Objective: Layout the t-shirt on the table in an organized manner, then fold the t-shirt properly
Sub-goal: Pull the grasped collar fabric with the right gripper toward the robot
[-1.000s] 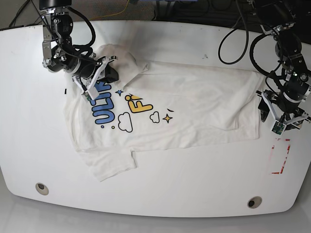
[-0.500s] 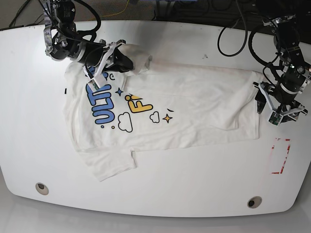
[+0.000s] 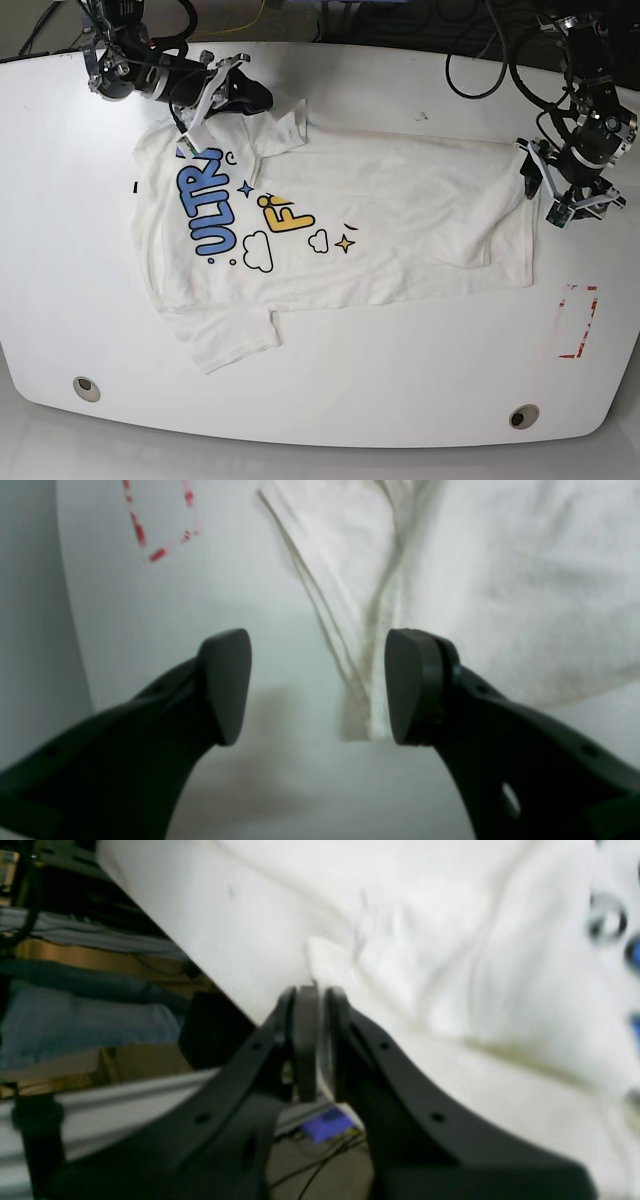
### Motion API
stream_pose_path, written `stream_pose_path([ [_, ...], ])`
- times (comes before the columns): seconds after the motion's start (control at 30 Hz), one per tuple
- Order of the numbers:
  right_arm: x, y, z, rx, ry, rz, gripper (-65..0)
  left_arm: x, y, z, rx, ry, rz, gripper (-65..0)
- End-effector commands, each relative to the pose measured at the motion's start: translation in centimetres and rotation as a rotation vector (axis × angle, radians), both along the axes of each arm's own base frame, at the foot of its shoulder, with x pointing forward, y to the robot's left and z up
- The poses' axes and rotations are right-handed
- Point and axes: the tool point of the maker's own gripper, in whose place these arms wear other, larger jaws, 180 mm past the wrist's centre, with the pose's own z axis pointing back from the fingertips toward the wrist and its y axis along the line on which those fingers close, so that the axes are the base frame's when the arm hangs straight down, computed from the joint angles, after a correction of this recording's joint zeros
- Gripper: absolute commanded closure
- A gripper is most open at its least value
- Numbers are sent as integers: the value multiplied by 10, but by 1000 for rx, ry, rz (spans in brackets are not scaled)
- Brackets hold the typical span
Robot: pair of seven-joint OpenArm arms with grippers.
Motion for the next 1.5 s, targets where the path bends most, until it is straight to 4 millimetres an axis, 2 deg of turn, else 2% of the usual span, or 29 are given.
stream_pose_path([
  [0.0,-2,-7,8,-7,-20,24,-37,6,2,12,9,-41,-9,-393],
  [0.47,-50,-47,-11,-153,112,126,-38,3,2,9,9,-32,-10,-393],
  [0.73,-62,-58,-16,-202,158,168,-47,4,1,10,7,-35,-11,-393],
  [0.83,-61,-58,-16,-204,160,165,-111,5,-1,9,6,-34,-16,-393],
  [1.03,-59,-59,-15,-208,155,160,-344,6,-2,11,0,-41,-18,-393],
  [1.13,-55,-61,-14,-209,143,149,-437,12,-5,16,-9,-71,-27,-393],
  [1.23,-47,-67,-11,-220,121,123,-467,15,-7,20,-16,-93,-34,-393],
  [1.47,-11,-89,2,-249,31,15,-440,18,-9,22,-21,-105,-41,-393],
])
